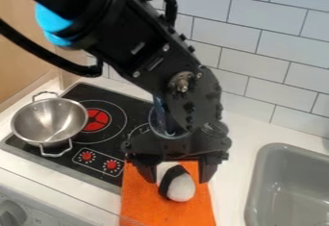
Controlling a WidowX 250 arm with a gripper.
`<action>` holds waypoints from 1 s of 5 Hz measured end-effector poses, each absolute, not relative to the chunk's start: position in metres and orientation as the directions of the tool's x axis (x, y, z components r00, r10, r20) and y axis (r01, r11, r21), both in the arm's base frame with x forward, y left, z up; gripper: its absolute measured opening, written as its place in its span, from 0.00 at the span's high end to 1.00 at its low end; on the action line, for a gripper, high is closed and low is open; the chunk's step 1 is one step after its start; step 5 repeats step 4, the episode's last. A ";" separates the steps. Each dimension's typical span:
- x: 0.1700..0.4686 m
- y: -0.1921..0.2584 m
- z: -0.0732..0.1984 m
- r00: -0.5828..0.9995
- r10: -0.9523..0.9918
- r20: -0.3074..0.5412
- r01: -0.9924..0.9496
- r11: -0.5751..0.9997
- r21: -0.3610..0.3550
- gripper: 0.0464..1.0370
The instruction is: Move the white object on to the top of the orange cloth
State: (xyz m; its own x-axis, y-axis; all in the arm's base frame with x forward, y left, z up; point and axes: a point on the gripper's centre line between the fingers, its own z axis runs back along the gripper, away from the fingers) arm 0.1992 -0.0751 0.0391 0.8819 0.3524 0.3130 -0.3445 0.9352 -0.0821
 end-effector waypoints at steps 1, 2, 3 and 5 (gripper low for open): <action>0.200 -0.074 0.061 0.861 0.359 0.360 -0.336 0.933 -0.128 0.03; 0.197 -0.066 0.085 0.833 0.363 0.418 -0.334 0.932 -0.143 0.04; 0.193 -0.061 0.097 0.829 0.343 0.443 -0.316 0.939 -0.134 0.04; 0.193 -0.061 0.097 0.830 0.336 0.445 -0.310 0.941 -0.132 0.04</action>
